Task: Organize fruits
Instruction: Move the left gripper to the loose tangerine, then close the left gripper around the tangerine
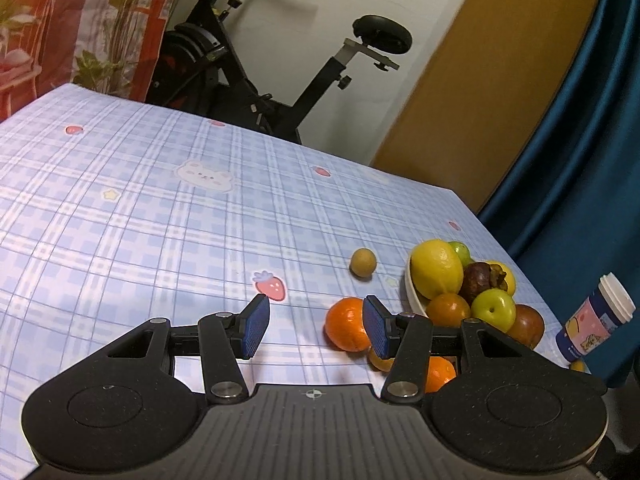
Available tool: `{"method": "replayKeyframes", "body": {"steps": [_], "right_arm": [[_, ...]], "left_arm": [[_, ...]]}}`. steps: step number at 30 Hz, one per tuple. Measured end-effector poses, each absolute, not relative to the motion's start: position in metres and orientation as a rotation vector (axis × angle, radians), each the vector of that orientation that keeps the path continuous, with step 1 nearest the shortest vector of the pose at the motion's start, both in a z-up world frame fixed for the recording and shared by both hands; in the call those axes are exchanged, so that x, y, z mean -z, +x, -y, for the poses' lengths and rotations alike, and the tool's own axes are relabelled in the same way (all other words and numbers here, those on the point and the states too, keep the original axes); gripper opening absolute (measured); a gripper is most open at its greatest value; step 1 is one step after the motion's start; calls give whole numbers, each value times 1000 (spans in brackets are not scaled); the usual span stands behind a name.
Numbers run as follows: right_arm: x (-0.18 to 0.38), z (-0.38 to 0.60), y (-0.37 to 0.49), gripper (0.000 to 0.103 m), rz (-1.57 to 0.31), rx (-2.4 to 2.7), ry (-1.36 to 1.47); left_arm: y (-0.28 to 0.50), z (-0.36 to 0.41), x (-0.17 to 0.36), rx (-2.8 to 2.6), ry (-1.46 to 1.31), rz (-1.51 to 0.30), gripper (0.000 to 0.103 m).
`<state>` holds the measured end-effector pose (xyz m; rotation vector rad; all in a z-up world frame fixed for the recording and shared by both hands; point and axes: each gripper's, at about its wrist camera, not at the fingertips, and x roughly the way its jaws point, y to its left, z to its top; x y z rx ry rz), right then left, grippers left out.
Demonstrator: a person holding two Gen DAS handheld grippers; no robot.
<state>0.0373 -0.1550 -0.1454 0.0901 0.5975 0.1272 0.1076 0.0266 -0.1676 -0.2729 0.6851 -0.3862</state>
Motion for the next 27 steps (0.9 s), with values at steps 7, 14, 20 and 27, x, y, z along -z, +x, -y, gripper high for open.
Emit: {"method": "replayKeyframes", "body": {"steps": [7,14,20,27], "right_arm": [[154,143,47,49,-578,-124,-3],[166,137,50,39,-570,-139,-52],[168,142,50,39,-560,-158,-15],[167,143,49,39,-557,-185,-7]], "left_arm": [[112,-24,173,390,-282,-698,54],[114,-22,176,392,-273,-706,54],[121,-14,178,407,-269,-729,54],[134,2,179,416,-252,-738,54]]}}
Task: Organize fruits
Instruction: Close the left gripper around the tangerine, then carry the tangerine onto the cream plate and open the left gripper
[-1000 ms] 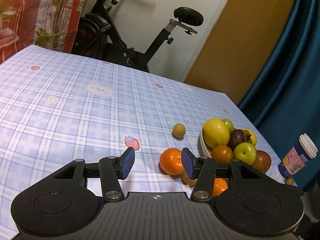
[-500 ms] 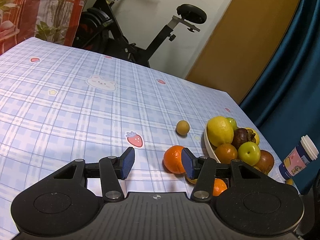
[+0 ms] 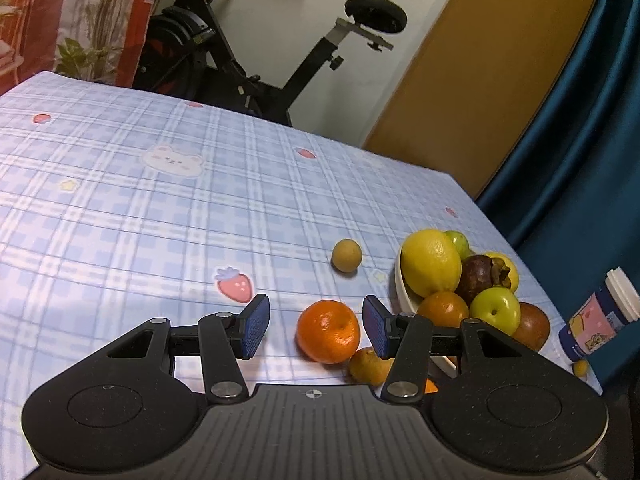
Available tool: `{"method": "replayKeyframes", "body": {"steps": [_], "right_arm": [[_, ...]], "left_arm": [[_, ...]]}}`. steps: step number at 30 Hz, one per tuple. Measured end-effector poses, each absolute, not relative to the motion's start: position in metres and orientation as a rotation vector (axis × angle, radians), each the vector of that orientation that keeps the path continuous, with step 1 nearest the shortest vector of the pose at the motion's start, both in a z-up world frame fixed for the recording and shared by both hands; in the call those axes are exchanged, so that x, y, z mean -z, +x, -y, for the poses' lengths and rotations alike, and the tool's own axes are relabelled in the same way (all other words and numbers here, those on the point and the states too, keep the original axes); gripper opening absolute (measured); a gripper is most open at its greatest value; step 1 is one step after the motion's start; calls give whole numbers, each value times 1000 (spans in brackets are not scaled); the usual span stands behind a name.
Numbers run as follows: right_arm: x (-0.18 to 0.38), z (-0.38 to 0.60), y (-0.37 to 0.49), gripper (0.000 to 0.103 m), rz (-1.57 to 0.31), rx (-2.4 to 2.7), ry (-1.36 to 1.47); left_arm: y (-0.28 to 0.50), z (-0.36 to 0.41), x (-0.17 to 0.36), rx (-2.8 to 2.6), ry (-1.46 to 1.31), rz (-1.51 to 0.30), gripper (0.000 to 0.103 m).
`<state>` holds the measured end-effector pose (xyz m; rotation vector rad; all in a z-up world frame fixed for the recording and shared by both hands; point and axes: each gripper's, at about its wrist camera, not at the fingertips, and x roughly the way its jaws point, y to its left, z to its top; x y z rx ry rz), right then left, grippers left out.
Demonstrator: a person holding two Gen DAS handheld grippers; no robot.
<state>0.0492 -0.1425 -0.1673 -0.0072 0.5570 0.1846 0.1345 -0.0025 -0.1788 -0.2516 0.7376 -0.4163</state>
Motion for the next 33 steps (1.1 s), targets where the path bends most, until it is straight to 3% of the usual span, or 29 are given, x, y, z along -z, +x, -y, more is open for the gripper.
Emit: {"method": "replayKeyframes", "body": {"steps": [6,9,33], "right_arm": [[168,144,49,39,-553,-197,-2],[168,144,49,39,-553,-198,-2],[162,150,43,39,-511,-205,23]], "left_arm": [[138,15,187,420,-208,-770,53],[136,9,186,433,-233,-757,40],[106,-7,156,354,-245,-644,40]]}}
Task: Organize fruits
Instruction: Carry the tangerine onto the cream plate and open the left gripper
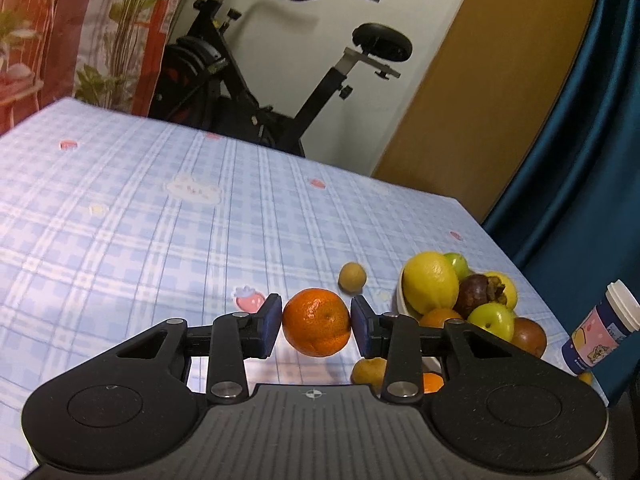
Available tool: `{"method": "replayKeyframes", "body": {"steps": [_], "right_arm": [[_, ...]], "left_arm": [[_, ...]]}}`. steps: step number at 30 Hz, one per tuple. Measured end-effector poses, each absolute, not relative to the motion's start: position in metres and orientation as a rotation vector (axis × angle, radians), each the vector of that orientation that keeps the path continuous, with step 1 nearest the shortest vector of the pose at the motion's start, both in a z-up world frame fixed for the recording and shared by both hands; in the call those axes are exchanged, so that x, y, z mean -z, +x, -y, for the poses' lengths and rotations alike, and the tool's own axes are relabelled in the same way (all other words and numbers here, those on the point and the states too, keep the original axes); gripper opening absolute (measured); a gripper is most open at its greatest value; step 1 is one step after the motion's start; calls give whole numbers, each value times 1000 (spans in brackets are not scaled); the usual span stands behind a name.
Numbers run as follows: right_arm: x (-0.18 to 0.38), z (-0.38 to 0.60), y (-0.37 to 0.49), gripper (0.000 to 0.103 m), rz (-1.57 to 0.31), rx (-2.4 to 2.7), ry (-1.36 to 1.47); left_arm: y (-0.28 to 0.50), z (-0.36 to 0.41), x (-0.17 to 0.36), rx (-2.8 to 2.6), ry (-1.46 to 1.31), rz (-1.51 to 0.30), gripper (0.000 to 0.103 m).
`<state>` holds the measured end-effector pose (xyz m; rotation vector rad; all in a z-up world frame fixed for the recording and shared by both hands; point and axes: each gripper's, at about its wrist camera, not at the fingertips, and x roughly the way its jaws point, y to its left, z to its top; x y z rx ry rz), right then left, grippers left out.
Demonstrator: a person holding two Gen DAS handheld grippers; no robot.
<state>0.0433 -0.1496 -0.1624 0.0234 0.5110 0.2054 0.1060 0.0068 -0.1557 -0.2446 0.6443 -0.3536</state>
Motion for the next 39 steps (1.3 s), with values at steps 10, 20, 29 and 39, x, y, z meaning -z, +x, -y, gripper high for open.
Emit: {"method": "replayKeyframes", "body": {"steps": [10,20,29,39], "right_arm": [[134,167,22,39,-320,-136,11],[129,237,17,39,-211,88,122],[139,280,19,39,-249,141,249],[142,285,23,39,-281,114,283]], "left_arm": [[104,20,123,399,-196,-600,40],[117,96,115,558,-91,-609,40],[136,139,133,603,-25,-653,40],[143,138,137,557,-41,-680,40]]}}
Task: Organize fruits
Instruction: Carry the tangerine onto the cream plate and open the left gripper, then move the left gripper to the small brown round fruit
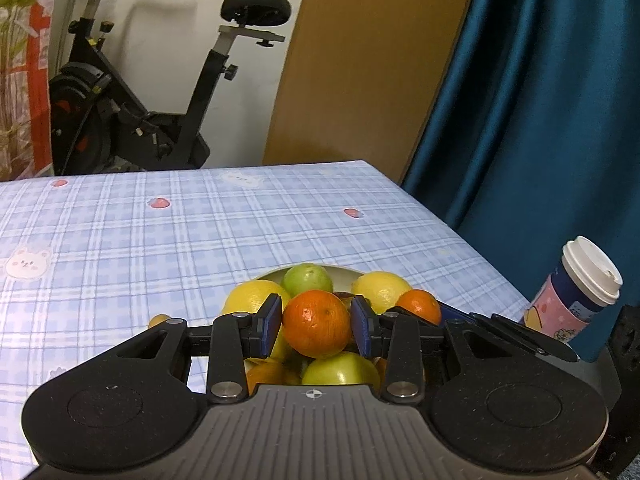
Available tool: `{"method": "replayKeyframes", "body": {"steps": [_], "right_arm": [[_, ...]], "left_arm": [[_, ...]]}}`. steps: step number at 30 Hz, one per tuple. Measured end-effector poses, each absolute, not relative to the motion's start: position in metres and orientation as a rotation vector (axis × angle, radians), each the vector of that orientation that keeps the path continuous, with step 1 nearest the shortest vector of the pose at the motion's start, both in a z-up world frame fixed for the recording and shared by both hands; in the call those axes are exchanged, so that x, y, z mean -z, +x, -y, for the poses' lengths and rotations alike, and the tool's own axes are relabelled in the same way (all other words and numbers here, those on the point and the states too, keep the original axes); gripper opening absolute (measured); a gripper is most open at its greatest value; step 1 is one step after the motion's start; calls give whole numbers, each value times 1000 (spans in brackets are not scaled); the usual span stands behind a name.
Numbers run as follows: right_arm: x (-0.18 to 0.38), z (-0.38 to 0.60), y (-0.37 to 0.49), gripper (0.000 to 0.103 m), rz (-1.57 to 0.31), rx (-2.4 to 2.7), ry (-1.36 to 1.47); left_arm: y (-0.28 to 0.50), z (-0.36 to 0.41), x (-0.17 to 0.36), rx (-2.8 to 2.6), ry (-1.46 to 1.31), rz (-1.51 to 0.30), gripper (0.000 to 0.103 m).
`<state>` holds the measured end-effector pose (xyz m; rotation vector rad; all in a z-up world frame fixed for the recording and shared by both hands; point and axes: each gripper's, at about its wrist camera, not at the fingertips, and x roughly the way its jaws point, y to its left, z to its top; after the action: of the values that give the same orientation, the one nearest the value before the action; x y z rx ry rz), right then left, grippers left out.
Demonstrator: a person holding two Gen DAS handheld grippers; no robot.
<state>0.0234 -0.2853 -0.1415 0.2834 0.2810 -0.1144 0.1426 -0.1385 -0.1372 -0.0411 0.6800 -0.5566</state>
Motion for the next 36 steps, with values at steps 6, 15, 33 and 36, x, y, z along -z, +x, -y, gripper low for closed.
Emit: {"method": "replayKeyframes", "body": {"steps": [6,15,33,36], "right_arm": [[142,286,27,39,-294,109,284],[144,284,26,42,-295,111,272],[134,274,12,56,-211,149,217],[132,265,11,57,-210,126,195]], "left_arm": [[149,144,137,549,-33,-702,40],[149,144,138,547,-27,-711,41],[143,105,118,517,-81,-674,55],[143,86,115,496,-70,-686,55]]}}
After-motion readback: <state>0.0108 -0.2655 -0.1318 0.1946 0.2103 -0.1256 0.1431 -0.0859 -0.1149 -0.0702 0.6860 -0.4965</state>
